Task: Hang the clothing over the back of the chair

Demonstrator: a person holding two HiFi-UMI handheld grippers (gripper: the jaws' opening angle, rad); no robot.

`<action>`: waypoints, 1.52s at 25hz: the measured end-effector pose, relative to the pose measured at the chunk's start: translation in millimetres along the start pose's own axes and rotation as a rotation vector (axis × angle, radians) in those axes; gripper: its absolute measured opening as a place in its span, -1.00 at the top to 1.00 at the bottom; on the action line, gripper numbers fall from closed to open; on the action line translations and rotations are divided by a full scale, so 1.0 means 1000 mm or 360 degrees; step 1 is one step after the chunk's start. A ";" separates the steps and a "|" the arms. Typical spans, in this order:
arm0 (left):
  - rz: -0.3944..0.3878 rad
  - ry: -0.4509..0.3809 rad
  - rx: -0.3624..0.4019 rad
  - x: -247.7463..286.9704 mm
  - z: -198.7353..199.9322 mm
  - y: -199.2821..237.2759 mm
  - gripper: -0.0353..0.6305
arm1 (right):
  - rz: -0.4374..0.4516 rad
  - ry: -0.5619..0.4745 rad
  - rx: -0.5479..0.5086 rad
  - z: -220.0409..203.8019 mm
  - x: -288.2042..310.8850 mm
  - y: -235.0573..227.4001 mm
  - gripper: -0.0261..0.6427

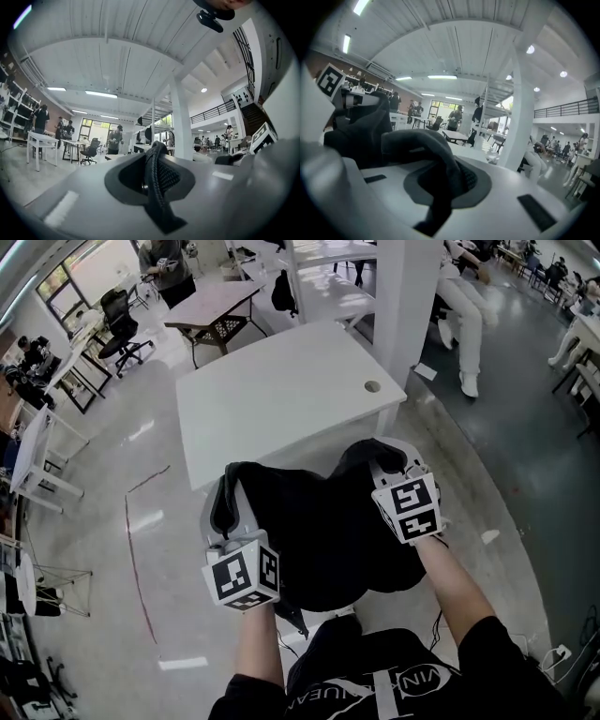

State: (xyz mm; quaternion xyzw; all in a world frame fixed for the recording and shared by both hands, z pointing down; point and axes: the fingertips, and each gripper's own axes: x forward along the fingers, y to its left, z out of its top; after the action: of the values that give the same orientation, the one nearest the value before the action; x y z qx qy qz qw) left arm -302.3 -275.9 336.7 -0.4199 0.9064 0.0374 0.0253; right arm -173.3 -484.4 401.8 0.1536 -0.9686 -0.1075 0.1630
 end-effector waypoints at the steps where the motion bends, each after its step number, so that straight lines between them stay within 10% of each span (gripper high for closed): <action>1: 0.0005 0.0015 -0.0002 0.003 -0.005 0.002 0.76 | 0.0013 0.0041 -0.0006 -0.007 0.007 0.001 0.85; 15: 0.0060 0.0148 -0.0039 0.015 -0.054 0.021 0.76 | 0.0378 0.0518 0.0030 -0.089 0.042 0.038 0.84; 21: 0.0105 0.0197 -0.0083 0.023 -0.070 0.028 0.76 | 0.0435 0.0630 0.0075 -0.112 0.047 0.037 0.48; 38: 0.0079 0.0383 -0.0089 0.026 -0.109 0.030 0.76 | 0.0859 0.0404 0.0337 -0.076 -0.046 0.138 0.79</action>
State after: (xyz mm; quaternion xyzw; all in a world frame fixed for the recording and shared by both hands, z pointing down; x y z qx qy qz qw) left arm -343.7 -285.6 444.8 -0.3994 0.9116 0.0126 -0.0964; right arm -141.9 -352.8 494.9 -0.0806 -0.9521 0.0611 0.2884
